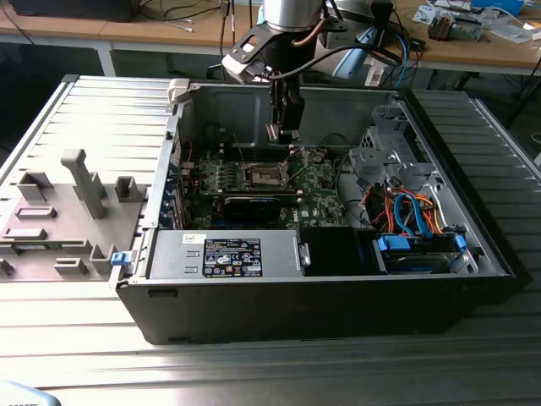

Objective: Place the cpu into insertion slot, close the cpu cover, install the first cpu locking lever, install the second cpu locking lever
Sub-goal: 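Place the cpu into insertion slot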

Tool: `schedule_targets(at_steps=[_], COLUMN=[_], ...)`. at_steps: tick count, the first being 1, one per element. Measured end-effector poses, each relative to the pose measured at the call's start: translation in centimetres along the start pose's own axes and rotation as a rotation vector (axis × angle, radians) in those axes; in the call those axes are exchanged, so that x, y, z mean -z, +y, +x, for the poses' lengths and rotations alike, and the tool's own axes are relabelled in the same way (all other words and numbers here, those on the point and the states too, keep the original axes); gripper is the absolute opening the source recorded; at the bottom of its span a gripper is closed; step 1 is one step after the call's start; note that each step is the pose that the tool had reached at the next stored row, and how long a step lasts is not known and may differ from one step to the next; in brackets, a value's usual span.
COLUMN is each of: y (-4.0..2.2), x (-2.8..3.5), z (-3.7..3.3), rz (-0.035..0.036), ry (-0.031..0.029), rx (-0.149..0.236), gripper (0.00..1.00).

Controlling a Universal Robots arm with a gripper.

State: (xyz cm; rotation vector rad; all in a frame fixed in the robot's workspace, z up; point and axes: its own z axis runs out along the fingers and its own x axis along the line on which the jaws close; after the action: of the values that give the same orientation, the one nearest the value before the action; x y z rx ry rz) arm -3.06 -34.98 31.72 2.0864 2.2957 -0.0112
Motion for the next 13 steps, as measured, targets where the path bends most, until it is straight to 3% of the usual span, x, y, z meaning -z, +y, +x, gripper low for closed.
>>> schedule_targets(at_steps=[13], y=[0.0], x=[-0.11], z=[0.0], rz=[0.0013], ry=[-0.0009], rx=[-0.038], gripper=[0.55])
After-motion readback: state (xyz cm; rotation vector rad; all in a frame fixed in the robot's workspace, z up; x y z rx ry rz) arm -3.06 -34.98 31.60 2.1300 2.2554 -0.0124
